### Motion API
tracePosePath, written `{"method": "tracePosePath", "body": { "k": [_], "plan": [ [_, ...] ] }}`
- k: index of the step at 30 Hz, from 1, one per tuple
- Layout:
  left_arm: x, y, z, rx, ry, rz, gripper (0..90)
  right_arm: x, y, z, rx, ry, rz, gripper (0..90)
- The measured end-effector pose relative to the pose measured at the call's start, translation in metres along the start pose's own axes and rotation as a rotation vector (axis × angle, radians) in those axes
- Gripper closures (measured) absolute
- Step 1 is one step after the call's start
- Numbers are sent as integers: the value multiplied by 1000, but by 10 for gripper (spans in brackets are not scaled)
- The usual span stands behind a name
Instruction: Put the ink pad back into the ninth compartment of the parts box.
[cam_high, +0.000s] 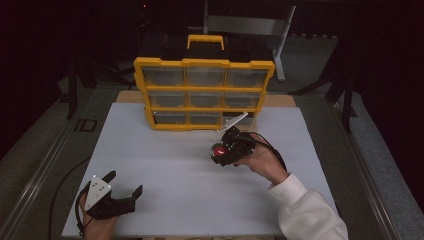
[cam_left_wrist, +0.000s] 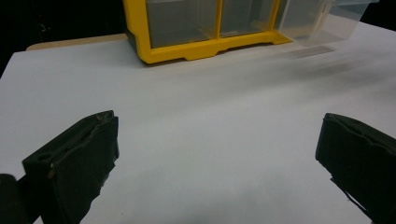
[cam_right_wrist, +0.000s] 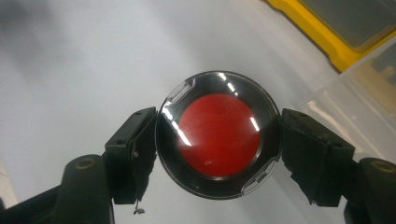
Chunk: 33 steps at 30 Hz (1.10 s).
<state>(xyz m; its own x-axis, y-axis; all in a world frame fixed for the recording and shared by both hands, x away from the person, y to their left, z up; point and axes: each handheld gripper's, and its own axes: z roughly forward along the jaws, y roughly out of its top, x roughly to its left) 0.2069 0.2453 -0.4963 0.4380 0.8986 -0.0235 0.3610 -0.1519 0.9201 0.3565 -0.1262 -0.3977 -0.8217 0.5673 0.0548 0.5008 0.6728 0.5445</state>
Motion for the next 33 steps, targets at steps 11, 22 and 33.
{"method": "tracePosePath", "body": {
  "k": [11, 22, 33],
  "plan": [
    [0, 0, 0, 1, 1, -1, 0, -10, 9, -4, -14, -15, 30, 297],
    [1, 0, 0, 0, 3, -2, 0, -19, 16, -7, -11, -33, 50, 297],
    [0, 0, 0, 1, 3, -1, 0, -27, 20, -7, -5, -48, 66, 297]
  ]
}}
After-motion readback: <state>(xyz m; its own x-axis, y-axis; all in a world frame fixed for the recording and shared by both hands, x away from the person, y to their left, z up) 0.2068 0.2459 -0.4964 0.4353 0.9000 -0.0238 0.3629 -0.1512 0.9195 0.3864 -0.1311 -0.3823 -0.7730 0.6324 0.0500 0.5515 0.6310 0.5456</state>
